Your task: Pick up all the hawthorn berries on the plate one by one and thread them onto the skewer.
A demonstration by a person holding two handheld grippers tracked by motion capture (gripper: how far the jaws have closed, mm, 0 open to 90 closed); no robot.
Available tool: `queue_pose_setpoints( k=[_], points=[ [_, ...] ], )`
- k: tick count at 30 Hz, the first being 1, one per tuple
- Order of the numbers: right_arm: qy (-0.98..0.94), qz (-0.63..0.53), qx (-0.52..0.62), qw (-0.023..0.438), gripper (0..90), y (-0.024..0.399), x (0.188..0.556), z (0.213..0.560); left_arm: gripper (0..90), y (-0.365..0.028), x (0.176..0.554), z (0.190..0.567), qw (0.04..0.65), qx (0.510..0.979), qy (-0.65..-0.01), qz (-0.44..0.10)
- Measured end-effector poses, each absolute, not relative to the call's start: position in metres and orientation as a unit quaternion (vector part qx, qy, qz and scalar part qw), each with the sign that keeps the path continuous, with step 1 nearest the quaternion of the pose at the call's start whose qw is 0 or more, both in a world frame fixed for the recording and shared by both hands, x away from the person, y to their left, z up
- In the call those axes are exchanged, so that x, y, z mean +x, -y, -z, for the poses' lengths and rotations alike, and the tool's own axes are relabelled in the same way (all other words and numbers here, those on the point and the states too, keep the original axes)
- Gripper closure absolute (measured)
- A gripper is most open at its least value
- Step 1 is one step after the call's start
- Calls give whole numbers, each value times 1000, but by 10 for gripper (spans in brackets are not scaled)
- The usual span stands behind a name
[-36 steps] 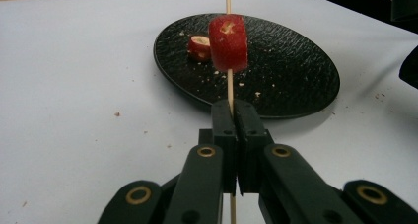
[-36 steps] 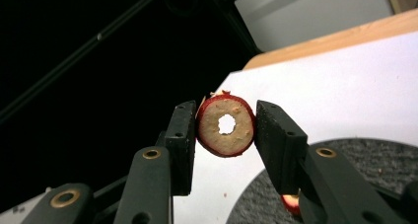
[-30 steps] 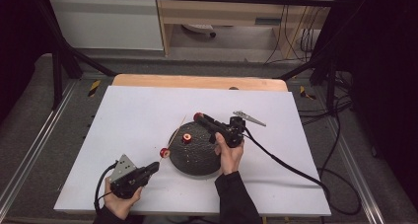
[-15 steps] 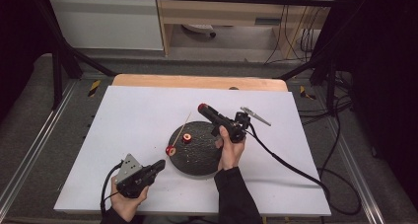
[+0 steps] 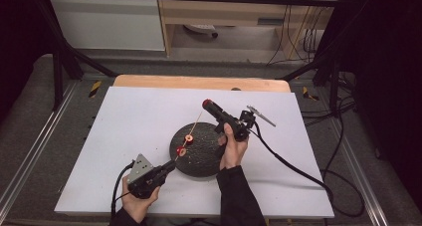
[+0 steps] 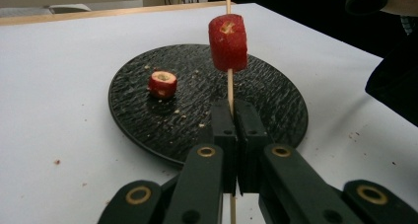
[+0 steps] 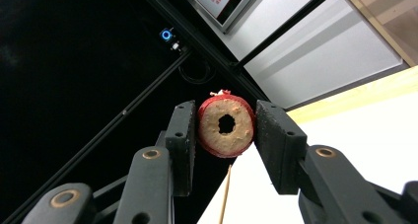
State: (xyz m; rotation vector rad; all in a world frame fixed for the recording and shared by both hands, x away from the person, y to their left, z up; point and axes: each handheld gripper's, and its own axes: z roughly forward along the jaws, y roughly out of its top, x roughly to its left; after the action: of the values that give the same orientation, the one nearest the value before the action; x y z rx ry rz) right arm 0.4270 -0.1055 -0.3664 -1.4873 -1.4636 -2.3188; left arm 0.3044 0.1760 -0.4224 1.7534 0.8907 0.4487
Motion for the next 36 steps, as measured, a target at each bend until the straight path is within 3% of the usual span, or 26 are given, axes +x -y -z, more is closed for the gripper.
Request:
queue_pose_setpoints(
  k=[36],
  points=[
    [445,758,-476,31,613,106,425,364,882,-162,302,418,551,720,-375,-192]
  ],
)
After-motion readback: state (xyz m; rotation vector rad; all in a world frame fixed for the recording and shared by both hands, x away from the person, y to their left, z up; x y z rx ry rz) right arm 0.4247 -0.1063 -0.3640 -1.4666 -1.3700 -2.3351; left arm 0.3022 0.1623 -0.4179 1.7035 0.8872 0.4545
